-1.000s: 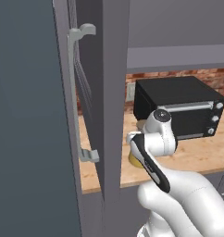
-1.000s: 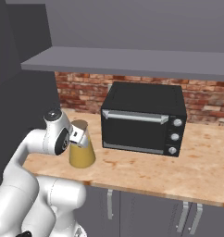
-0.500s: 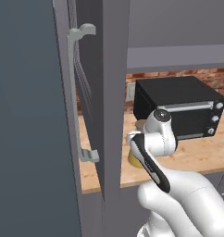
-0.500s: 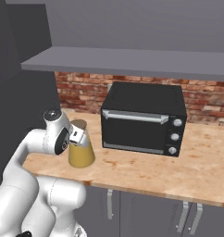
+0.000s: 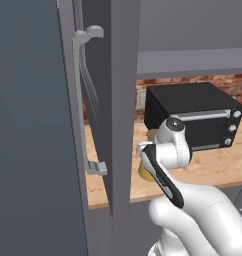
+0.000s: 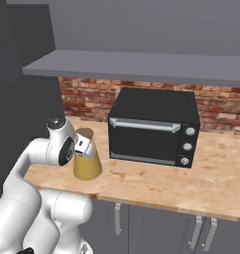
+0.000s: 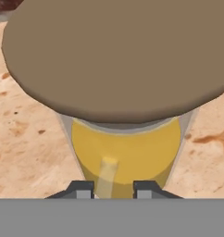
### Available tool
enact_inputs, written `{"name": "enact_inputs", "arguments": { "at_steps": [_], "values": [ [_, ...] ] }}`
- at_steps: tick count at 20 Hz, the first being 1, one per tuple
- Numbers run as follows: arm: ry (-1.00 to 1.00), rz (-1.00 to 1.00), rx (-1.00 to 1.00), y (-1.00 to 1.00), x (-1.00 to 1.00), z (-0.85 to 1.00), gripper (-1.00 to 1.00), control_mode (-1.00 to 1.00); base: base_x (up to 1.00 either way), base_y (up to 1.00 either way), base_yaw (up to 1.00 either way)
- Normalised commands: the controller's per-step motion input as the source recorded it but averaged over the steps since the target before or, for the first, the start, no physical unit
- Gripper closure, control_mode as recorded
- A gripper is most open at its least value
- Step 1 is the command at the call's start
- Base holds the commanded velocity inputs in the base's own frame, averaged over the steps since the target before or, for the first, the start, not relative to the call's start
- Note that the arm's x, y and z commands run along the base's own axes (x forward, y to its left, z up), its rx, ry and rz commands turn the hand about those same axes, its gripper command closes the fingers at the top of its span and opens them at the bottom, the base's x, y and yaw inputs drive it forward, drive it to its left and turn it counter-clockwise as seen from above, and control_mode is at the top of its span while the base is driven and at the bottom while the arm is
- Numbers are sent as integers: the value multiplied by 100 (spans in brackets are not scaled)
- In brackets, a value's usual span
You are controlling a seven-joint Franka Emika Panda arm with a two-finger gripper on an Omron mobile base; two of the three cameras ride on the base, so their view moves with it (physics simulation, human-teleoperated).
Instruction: There is a tray on the dining counter. Grab the cup, mug, and pitcher and place them on the tray. The pitcher may be placed next to the tray if it cannot fit the tray.
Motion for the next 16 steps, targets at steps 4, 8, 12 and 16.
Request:
{"name": "enact_inputs", "arguments": {
  "at_steps": [4, 8, 12, 16],
  "values": [
    [0, 0, 0, 0, 0, 0, 100, -100, 0, 0, 0],
    [1, 0, 0, 0, 0, 0, 100, -100, 0, 0, 0],
    [2, 0, 0, 0, 0, 0, 100, -100, 0, 0, 0],
    [0, 0, -1, 0, -1, 0, 100, -100, 0, 0, 0]
  ]
}}
